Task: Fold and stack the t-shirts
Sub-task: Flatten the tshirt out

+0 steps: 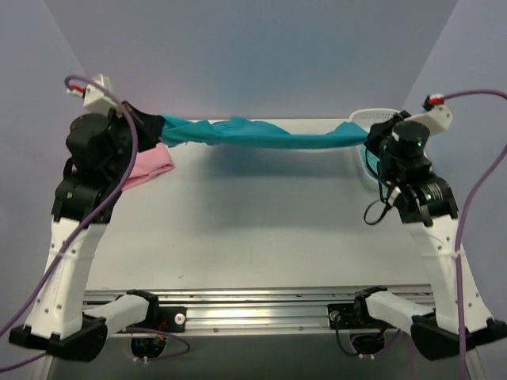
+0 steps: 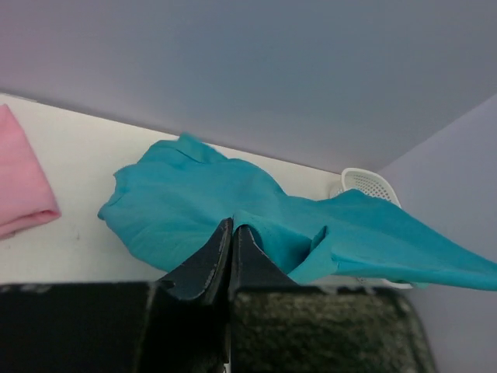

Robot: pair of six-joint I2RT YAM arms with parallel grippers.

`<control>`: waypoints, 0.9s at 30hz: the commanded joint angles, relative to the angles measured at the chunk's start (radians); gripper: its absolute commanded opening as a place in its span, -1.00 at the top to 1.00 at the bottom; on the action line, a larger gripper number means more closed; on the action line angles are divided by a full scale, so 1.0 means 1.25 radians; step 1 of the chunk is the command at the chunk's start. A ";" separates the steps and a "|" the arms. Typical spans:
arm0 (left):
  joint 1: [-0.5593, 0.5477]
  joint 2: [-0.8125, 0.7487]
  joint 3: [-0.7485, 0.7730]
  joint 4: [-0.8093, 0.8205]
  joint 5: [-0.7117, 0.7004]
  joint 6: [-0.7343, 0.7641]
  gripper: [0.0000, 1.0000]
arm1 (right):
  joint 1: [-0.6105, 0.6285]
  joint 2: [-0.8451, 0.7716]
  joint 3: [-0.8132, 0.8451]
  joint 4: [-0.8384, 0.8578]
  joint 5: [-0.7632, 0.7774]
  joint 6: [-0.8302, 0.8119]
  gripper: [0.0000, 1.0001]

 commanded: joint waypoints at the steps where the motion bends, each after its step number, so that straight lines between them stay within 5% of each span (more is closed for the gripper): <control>1: -0.032 -0.152 -0.135 -0.022 -0.046 -0.021 0.95 | 0.018 -0.127 -0.116 -0.077 0.020 0.013 1.00; 5: -0.059 -0.320 -0.128 -0.088 -0.050 -0.037 0.95 | 0.019 -0.261 -0.061 -0.160 0.011 0.011 1.00; 17: -0.026 -0.304 0.219 -0.253 0.101 -0.012 0.95 | -0.023 -0.236 0.304 -0.298 -0.087 -0.011 1.00; 22: -0.019 -0.269 0.142 -0.214 0.106 0.001 0.95 | -0.022 -0.212 0.205 -0.238 -0.072 0.002 1.00; 27: -0.019 -0.215 -0.020 -0.098 0.079 0.015 0.95 | -0.022 -0.165 -0.058 -0.104 -0.032 0.022 1.00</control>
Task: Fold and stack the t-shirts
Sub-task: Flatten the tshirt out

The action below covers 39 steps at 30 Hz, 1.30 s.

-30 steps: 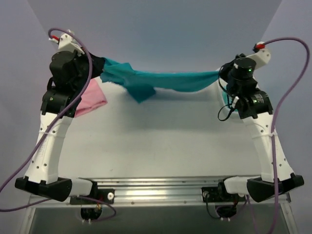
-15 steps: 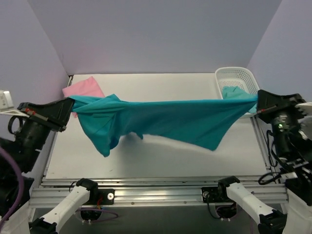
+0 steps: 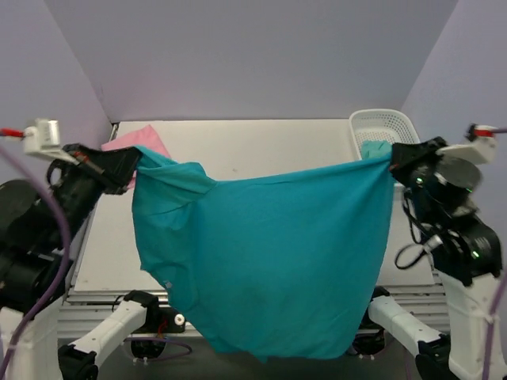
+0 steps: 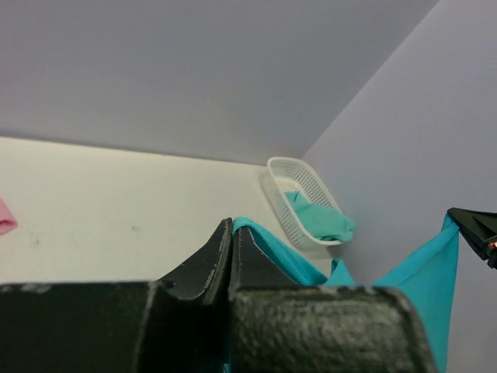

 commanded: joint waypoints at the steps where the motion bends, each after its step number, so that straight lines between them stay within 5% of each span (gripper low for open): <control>1: 0.008 0.099 -0.110 0.092 -0.033 0.027 0.95 | -0.005 0.098 -0.138 0.102 0.069 0.014 1.00; 6: 0.025 0.252 -0.233 0.259 -0.033 0.026 0.95 | -0.006 0.233 -0.303 0.253 0.108 0.046 1.00; 13: 0.092 0.582 -0.269 0.479 0.013 0.030 0.95 | -0.010 0.604 -0.272 0.396 0.132 0.068 1.00; 20: 0.140 1.033 -0.033 0.565 0.056 0.053 0.95 | -0.013 0.995 0.006 0.450 0.109 0.064 1.00; 28: 0.167 1.444 0.558 0.410 0.143 0.057 0.84 | -0.037 1.322 0.416 0.368 0.107 0.074 1.00; 29: 0.171 1.480 0.625 0.359 0.147 0.054 0.49 | -0.039 1.334 0.466 0.364 0.115 0.076 0.36; 30: 0.173 1.510 0.689 0.336 0.151 0.043 -0.69 | -0.039 1.344 0.486 0.358 0.126 0.082 -0.12; 31: 0.177 1.550 0.776 0.326 0.158 0.038 -0.88 | -0.040 1.349 0.498 0.361 0.138 0.085 -0.82; 32: 0.184 1.555 0.796 0.326 0.165 0.033 -0.88 | -0.041 1.343 0.503 0.378 0.143 0.082 -0.99; 39: 0.211 1.334 0.581 0.466 0.152 0.005 -0.88 | -0.021 1.168 0.443 0.409 0.203 0.062 -1.00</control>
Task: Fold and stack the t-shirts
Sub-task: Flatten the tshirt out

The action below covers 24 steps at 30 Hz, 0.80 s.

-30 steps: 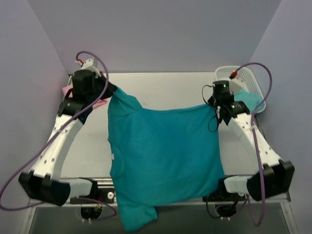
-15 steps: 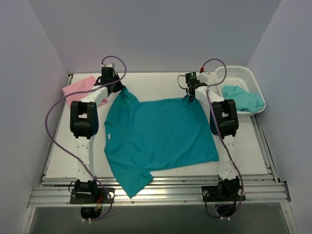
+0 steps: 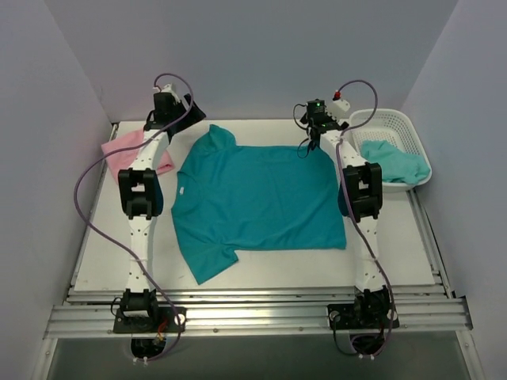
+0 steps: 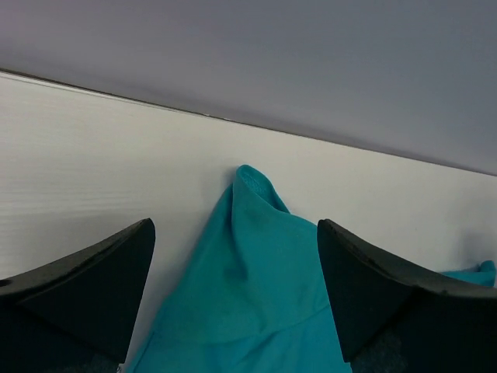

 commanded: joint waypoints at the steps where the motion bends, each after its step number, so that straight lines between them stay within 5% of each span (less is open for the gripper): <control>1: 0.019 -0.211 -0.061 0.078 -0.004 -0.004 -0.88 | 0.035 -0.178 -0.031 0.036 0.072 -0.019 -1.00; 6: 0.021 -0.385 -0.196 0.044 -0.063 0.006 -0.88 | 0.090 -0.335 -0.079 0.010 0.145 -0.077 -1.00; 11: 0.002 -0.641 -0.426 0.013 -0.162 0.009 -0.88 | 0.132 -0.543 -0.329 -0.002 0.154 -0.045 -1.00; 17: -0.050 -1.024 -0.940 0.041 -0.299 -0.070 -0.88 | 0.165 -0.862 -0.752 0.032 0.092 0.041 -0.99; 24: -0.246 -1.424 -1.377 -0.002 -0.475 -0.222 -0.88 | 0.308 -1.093 -0.980 -0.156 0.181 0.132 -1.00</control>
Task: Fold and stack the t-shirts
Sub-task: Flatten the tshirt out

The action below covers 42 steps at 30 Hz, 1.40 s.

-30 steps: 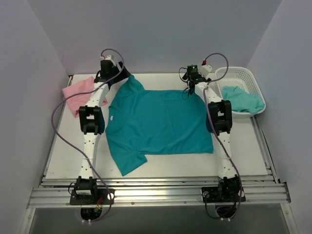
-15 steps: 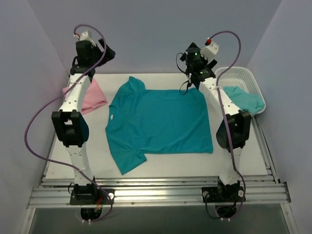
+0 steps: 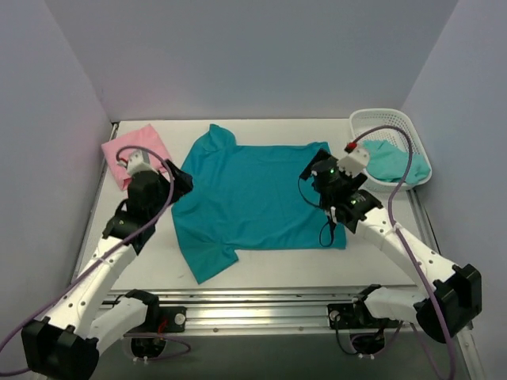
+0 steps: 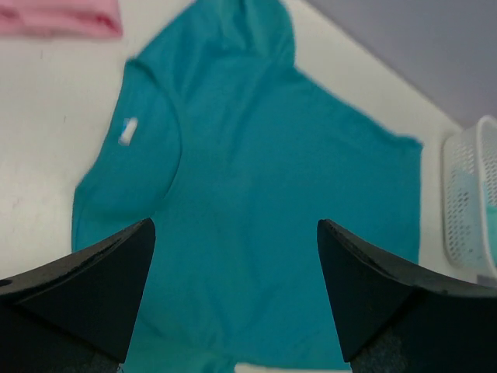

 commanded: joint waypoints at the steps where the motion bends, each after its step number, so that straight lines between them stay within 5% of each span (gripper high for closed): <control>1: -0.116 -0.105 -0.117 -0.085 -0.154 -0.100 -0.88 | 0.090 -0.085 -0.079 -0.180 0.089 0.106 -1.00; 4: -0.191 -0.124 -0.156 -0.188 -0.206 -0.164 -0.88 | 0.121 -0.149 -0.184 -0.262 0.095 0.218 -0.99; 12: -0.331 -0.081 -0.277 -0.289 -0.245 -0.322 -0.88 | 0.181 -0.317 -0.447 -0.135 -0.086 0.282 -0.89; 16: -0.388 -0.080 -0.329 -0.336 -0.249 -0.420 -0.88 | 0.227 -0.263 -0.435 -0.215 -0.024 0.313 -0.97; 21: -0.459 -0.094 -0.401 -0.309 -0.211 -0.529 -0.88 | 0.257 -0.186 -0.441 -0.143 -0.038 0.313 -0.99; 28: -0.648 -0.020 -0.357 -0.386 -0.278 -0.774 -0.88 | 0.265 -0.048 -0.365 -0.126 0.020 0.268 -1.00; 37: -0.731 0.101 -0.322 -0.396 -0.304 -0.892 -0.95 | 0.262 -0.087 -0.365 -0.131 0.056 0.261 -0.99; 40: -0.733 0.094 -0.343 -0.386 -0.303 -0.904 -0.59 | 0.261 -0.108 -0.370 -0.140 0.066 0.265 -0.99; 42: -0.733 0.089 -0.361 -0.380 -0.298 -0.909 -0.16 | 0.261 -0.117 -0.372 -0.150 0.071 0.279 -0.99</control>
